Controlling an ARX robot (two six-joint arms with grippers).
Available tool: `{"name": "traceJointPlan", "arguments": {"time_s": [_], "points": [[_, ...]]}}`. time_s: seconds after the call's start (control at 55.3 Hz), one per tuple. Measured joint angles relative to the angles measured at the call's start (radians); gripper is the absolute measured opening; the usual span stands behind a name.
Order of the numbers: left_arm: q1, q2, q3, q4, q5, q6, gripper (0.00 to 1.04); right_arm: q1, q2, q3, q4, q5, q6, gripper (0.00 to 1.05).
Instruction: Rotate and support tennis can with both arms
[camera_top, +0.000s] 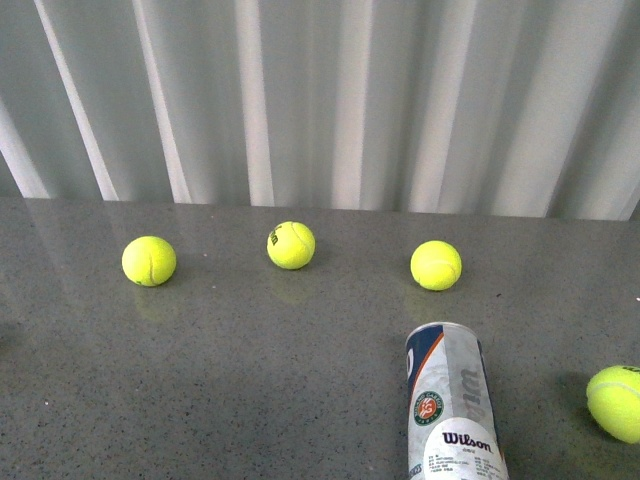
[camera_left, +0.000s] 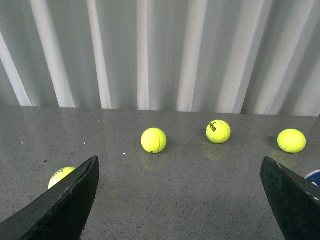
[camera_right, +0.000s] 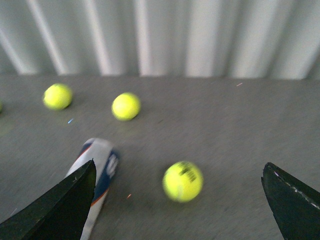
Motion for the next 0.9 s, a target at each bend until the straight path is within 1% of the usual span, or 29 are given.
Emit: {"name": "traceJointPlan", "arguments": {"time_s": [0.036,0.09,0.163,0.253,0.344,0.416,0.507,0.561,0.615,0.742,0.832,0.905], "points": [[0.0,0.0,0.0,0.0,-0.001,0.0,0.98,-0.041,0.107,0.055,0.08,0.019,0.01,0.98],[0.0,0.0,0.0,0.0,-0.002,0.0,0.98,-0.08,0.249,0.129,0.175,0.034,0.04,0.98],[0.0,0.0,0.0,0.0,-0.001,0.0,0.98,-0.091,0.455,0.236,0.274,0.107,0.089,0.98],[0.0,0.0,0.0,0.0,-0.001,0.0,0.98,-0.078,0.69,0.372,0.269,0.16,0.151,0.98],[0.0,0.0,0.0,0.0,-0.001,0.0,0.98,-0.041,0.919,0.503,0.185,0.145,0.209,0.98],[0.0,0.0,0.0,0.0,-0.001,0.0,0.98,0.023,1.097,0.61,0.101,0.133,0.238,0.98],[0.0,0.0,0.0,0.0,-0.001,0.0,0.98,0.102,1.231,0.695,0.029,0.109,0.253,0.98],[0.0,0.0,0.0,0.0,-0.001,0.0,0.98,0.172,1.3,0.736,-0.012,0.092,0.262,0.98],[0.0,0.0,0.0,0.0,-0.001,0.0,0.98,0.269,1.353,0.758,-0.043,0.093,0.284,0.98],[0.0,0.0,0.0,0.0,-0.001,0.0,0.98,0.422,1.392,0.766,-0.069,0.082,0.327,0.98],[0.0,0.0,0.0,0.0,-0.001,0.0,0.98,0.468,1.409,0.762,-0.08,0.091,0.344,0.98],[0.0,0.0,0.0,0.0,-0.001,0.0,0.98,0.479,1.424,0.748,-0.079,0.086,0.357,0.98]]}}
